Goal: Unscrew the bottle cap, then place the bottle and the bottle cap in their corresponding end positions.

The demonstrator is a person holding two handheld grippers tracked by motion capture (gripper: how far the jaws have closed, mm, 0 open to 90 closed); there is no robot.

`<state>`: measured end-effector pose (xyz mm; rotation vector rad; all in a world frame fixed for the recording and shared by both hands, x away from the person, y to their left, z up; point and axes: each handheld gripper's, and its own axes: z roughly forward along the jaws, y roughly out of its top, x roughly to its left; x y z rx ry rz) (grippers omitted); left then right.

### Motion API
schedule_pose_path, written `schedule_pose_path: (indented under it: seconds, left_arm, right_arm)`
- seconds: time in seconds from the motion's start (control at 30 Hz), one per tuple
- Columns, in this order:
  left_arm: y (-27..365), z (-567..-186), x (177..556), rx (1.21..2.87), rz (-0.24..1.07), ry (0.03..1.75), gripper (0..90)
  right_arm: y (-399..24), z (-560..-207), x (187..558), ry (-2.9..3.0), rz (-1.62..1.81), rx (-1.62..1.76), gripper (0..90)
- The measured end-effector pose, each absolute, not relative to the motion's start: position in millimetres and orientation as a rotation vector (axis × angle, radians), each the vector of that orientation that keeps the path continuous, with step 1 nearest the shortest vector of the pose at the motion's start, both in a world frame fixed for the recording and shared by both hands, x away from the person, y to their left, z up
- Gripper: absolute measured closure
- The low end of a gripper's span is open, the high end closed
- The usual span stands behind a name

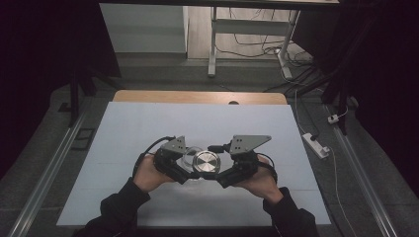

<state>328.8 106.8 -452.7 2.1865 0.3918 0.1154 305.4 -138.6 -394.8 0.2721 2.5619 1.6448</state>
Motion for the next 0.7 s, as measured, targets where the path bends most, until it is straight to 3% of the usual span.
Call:
schedule_pose_path:
  seconds: [0.7]
  left_arm:
    - [114, -455, 358, 2.145, 0.250, 0.538, 15.1]
  right_arm:
    - [-136, -410, 296, 2.568, 1.594, 0.291, 19.4]
